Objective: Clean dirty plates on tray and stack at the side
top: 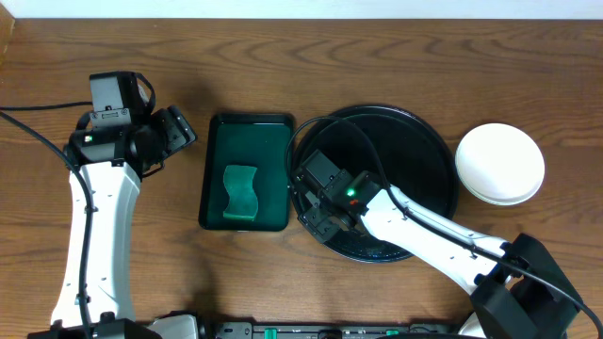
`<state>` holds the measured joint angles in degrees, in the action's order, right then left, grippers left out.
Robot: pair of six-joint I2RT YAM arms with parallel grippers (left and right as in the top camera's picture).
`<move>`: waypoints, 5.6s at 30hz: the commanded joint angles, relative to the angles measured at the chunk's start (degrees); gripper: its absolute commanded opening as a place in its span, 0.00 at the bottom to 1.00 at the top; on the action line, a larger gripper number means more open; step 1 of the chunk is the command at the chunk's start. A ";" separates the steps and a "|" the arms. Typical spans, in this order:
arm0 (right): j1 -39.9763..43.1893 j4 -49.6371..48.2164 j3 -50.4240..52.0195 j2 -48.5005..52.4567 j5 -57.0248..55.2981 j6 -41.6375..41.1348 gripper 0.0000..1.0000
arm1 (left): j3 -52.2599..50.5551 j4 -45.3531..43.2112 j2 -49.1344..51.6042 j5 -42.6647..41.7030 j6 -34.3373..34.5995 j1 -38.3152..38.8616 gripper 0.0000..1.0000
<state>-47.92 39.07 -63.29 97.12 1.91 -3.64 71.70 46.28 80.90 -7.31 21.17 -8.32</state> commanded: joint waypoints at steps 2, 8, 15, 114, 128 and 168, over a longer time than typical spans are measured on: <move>-0.13 -1.77 0.22 -0.35 -1.95 -0.57 0.68 | 0.00 0.17 0.33 0.52 0.09 -0.13 0.80; 1.60 -1.99 -3.87 -1.18 -1.92 -4.68 0.68 | 0.00 0.17 0.33 0.52 0.11 -0.13 0.80; 9.60 3.56 -9.53 -5.92 -8.76 -6.62 0.76 | 0.00 0.17 0.33 0.52 0.09 -0.13 0.80; 33.97 9.60 -9.66 -9.77 -11.74 -6.60 0.99 | 0.00 0.17 0.33 0.52 0.09 -0.13 0.80; 32.94 9.62 -9.66 -18.43 -11.74 -6.60 0.99 | 0.00 0.17 0.33 0.52 0.09 -0.13 0.80; 35.19 -48.83 39.26 -87.10 -16.41 1.70 0.99 | 0.00 0.17 0.33 0.52 0.09 -0.13 0.80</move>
<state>-14.39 -7.09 -27.99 13.69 -16.21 -5.13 71.70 46.30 80.90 -7.31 21.17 -8.32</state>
